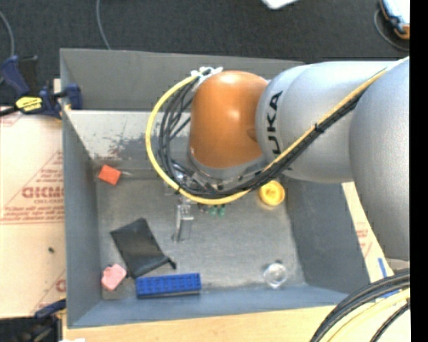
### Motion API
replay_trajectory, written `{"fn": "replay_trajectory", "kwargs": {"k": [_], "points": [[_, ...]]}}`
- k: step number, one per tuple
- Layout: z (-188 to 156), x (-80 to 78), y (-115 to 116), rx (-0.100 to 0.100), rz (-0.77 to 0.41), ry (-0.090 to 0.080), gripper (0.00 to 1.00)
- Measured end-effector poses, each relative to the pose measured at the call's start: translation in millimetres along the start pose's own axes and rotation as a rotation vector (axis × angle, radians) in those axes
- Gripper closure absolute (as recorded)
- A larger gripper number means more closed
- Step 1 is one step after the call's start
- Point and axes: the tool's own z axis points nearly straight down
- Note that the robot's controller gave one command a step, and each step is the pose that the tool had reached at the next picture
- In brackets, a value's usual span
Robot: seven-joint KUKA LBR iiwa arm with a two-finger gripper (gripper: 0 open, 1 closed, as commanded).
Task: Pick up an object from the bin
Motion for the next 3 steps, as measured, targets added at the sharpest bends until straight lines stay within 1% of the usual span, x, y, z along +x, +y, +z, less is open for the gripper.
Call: {"fn": "replay_trajectory", "kwargs": {"k": [1,2,3], "points": [[-5,-0.8,-1,-0.001,0.005,-0.006,0.0],[70,16.6,58,-0.001,-0.095,0.005,0.0],[98,2.3,16,-0.002,-0.015,-0.007,1.0]]}}
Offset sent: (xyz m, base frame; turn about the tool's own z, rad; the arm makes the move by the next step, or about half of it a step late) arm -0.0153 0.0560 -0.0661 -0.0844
